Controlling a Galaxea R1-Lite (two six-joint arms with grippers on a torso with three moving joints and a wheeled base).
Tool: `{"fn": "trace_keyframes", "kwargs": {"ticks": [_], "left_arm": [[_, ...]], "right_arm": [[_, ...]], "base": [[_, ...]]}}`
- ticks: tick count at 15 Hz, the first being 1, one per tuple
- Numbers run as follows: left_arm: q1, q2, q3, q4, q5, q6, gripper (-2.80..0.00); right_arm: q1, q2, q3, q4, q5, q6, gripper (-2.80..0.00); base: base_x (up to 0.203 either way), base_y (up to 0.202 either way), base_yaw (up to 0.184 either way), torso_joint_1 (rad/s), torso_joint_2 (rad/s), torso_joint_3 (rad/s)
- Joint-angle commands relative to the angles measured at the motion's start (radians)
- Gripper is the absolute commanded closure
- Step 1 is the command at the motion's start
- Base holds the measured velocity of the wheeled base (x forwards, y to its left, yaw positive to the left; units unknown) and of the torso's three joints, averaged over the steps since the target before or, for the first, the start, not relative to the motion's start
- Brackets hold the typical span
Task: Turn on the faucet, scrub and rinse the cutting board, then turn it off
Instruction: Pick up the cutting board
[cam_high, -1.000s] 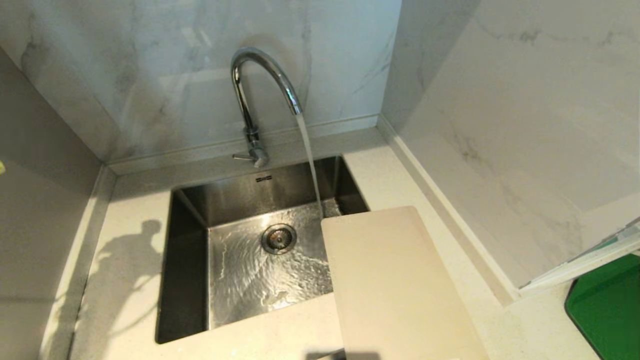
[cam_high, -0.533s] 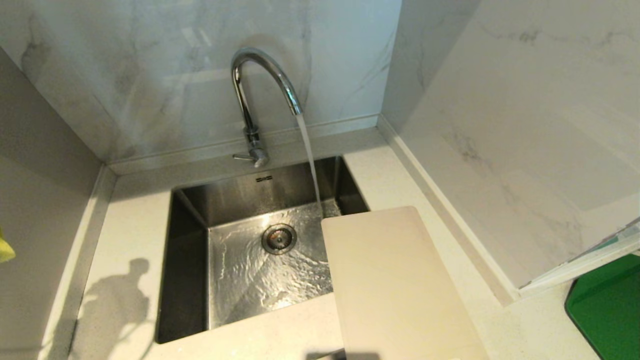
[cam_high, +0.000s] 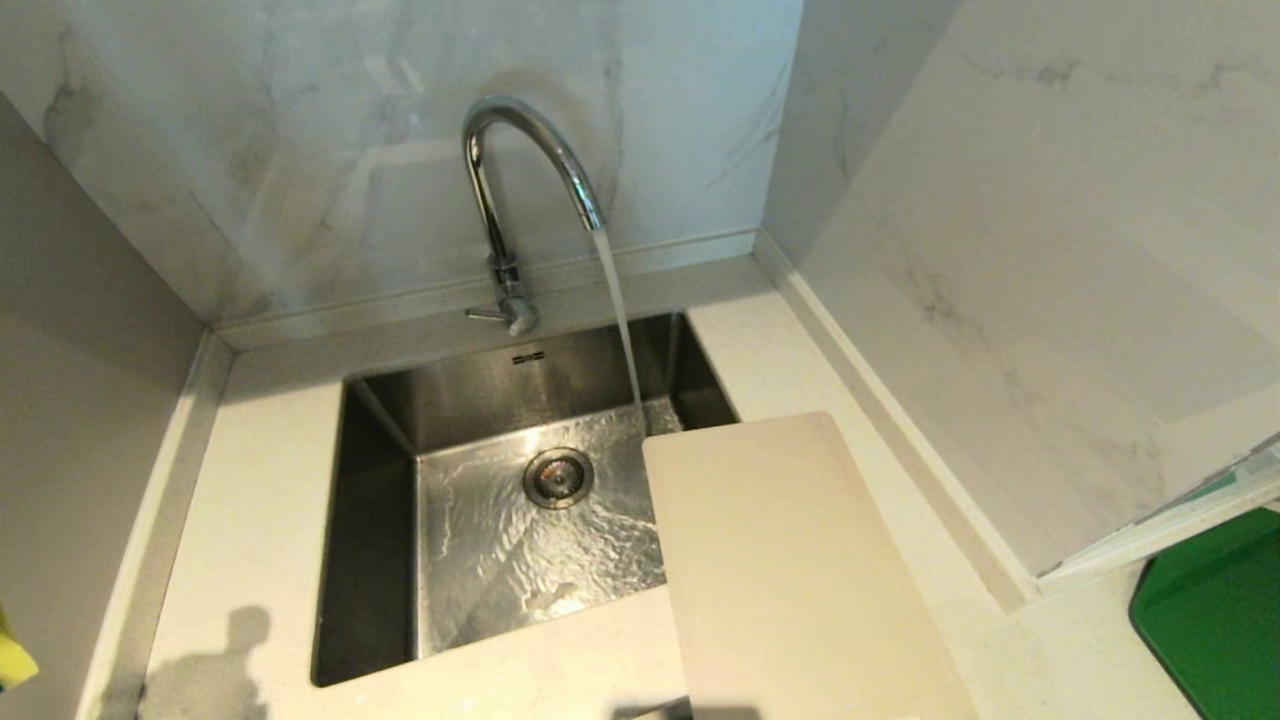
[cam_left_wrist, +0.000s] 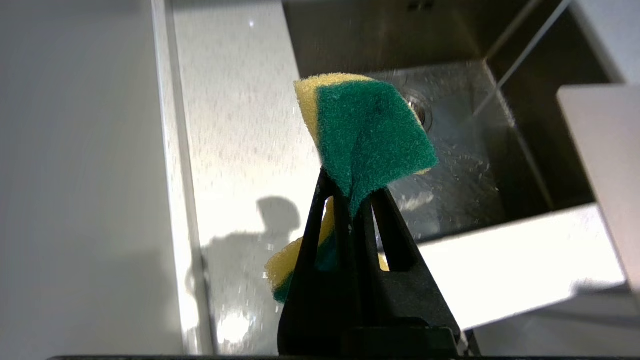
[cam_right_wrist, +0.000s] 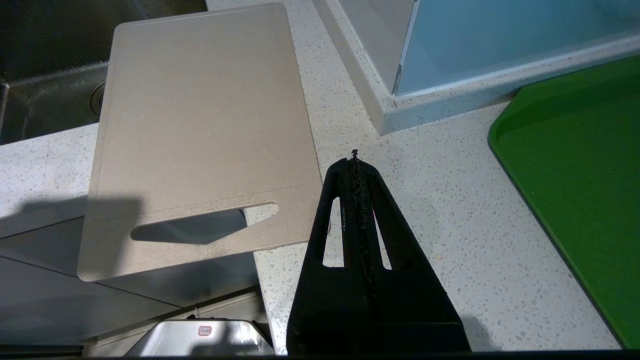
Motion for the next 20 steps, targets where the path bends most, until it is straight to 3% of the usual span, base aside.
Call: {"fn": "trace_keyframes", "kwargs": {"ticks": [1, 10, 13, 15, 17, 20], "left_arm": [[-0.001, -0.107, 0.085, 0.000, -0.002, 0.004, 0.00], [-0.007, -0.346, 0.313, 0.006, 0.005, 0.054, 0.00], [-0.007, -0.346, 0.334, -0.079, 0.049, 0.082, 0.00], [-0.007, -0.346, 0.338, -0.088, 0.032, 0.137, 0.00], [-0.007, -0.346, 0.338, -0.026, 0.030, 0.122, 0.00], [-0.007, -0.346, 0.339, -0.017, -0.023, 0.105, 0.00]], "right_arm": [[-0.001, 0.000, 0.001, 0.000, 0.000, 0.000, 0.00], [0.000, 0.000, 0.002, 0.000, -0.001, 0.000, 0.00], [-0.001, 0.000, 0.002, 0.000, -0.001, 0.001, 0.00], [0.000, 0.000, 0.002, 0.000, 0.000, 0.000, 0.00], [0.000, 0.000, 0.000, 0.000, 0.000, 0.000, 0.00], [-0.001, 0.000, 0.002, 0.000, -0.001, 0.000, 0.00]], "base": [[0.000, 0.000, 0.000, 0.000, 0.00, 0.000], [0.000, 0.000, 0.000, 0.000, 0.00, 0.000], [0.000, 0.000, 0.000, 0.000, 0.00, 0.000], [0.000, 0.000, 0.000, 0.000, 0.00, 0.000], [0.000, 0.000, 0.000, 0.000, 0.00, 0.000], [0.000, 0.000, 0.000, 0.000, 0.00, 0.000]]}}
